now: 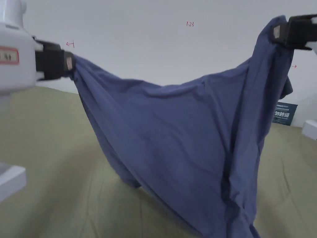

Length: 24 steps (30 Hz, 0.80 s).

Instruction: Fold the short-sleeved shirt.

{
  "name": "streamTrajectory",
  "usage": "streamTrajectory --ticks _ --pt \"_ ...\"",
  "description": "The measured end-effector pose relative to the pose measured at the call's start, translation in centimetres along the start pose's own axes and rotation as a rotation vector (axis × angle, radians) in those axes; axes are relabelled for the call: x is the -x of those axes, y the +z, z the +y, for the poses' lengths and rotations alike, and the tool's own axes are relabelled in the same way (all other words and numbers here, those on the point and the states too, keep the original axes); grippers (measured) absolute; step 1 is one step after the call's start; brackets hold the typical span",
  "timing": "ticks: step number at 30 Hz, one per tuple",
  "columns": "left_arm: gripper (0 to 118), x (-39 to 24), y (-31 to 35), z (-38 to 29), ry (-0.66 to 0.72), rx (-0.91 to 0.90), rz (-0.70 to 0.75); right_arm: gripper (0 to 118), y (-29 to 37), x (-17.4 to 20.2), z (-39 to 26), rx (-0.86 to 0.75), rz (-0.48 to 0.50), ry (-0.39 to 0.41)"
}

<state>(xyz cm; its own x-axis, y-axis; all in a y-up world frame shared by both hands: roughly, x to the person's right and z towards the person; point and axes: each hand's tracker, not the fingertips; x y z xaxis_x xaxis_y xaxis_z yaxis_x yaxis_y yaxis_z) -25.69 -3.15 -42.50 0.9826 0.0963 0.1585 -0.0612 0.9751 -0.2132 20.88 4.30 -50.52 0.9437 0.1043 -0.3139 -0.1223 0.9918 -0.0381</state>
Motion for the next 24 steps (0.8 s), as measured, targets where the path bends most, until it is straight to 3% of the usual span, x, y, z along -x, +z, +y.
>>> streamTrajectory --ticks 13,19,24 --pt "6 0.8 -6.0 13.1 -0.119 -0.162 0.15 7 -4.2 -1.5 9.6 -0.159 -0.078 0.128" --pt "6 2.5 -9.7 17.2 -0.09 -0.217 0.262 7 -7.5 -1.2 13.1 -0.248 -0.165 0.19" --pt "6 4.4 -11.9 18.9 -0.052 -0.239 0.293 7 -8.3 -0.5 15.5 -0.289 -0.159 0.221"
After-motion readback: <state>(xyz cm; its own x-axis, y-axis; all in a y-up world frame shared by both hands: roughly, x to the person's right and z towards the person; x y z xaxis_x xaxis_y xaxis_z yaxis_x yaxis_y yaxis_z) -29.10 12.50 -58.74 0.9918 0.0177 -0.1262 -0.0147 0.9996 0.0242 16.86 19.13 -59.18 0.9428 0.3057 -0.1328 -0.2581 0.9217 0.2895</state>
